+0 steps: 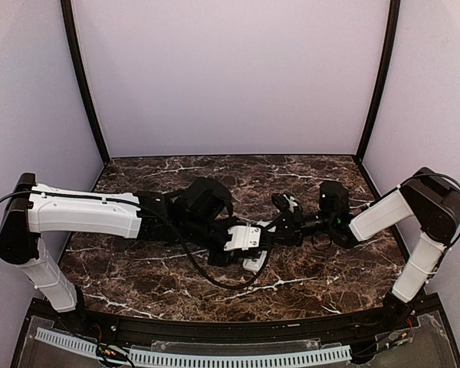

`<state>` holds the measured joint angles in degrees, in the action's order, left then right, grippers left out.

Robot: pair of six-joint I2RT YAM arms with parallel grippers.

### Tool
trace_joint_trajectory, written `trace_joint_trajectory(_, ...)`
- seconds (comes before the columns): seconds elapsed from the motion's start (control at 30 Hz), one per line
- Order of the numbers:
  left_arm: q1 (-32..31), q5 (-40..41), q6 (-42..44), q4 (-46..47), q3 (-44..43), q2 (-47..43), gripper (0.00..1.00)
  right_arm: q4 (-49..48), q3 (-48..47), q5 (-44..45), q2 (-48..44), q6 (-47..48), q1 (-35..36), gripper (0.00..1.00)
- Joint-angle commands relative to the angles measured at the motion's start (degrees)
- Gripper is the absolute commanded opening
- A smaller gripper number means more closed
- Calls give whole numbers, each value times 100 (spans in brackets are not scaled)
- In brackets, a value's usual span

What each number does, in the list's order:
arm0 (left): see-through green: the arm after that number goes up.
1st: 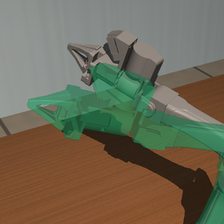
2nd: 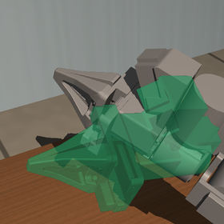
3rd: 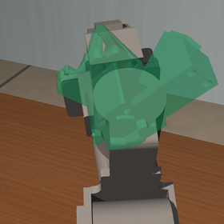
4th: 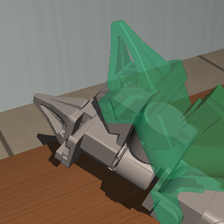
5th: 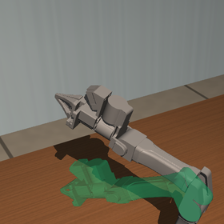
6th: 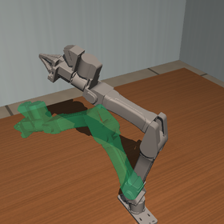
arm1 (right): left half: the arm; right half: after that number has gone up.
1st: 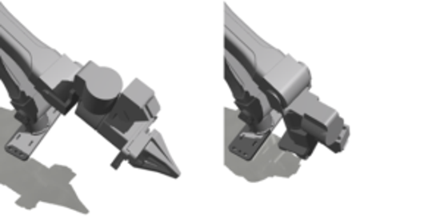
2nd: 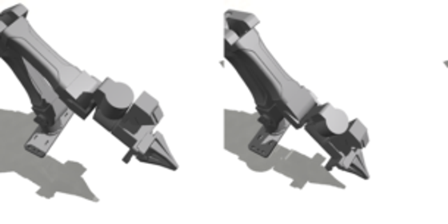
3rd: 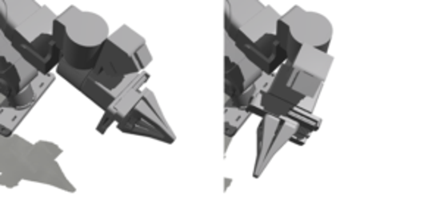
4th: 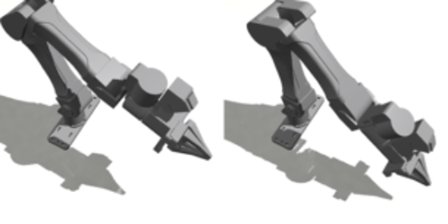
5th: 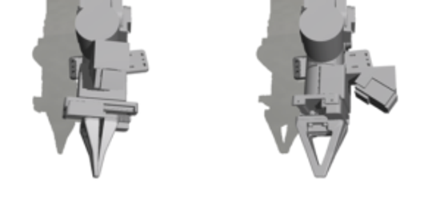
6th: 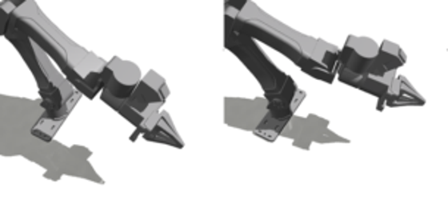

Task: Load the batteries into the remote control
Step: Load the battery into the battery compartment.

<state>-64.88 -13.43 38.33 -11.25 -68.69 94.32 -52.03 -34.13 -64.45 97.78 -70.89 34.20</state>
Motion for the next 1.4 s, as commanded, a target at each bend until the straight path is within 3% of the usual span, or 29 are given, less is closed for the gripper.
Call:
trace_joint_trajectory(0.0,1,234,-27,-427,-226,196,10,-122,-164,-90,-204,29,79,0)
trace_joint_trajectory(0.43,94,475,-233,-1275,-700,700,5,350,-217,-4,-397,346,79,0)
trace_joint_trajectory(0.6,94,527,-348,-1005,-513,470,12,693,-222,108,-405,582,46,0)
trace_joint_trajectory(1.17,101,525,-227,-643,-134,-40,23,466,-149,92,-216,504,-40,0)
trace_joint_trajectory(1.37,123,591,-685,-135,71,-251,28,508,-147,177,-234,616,-36,0)
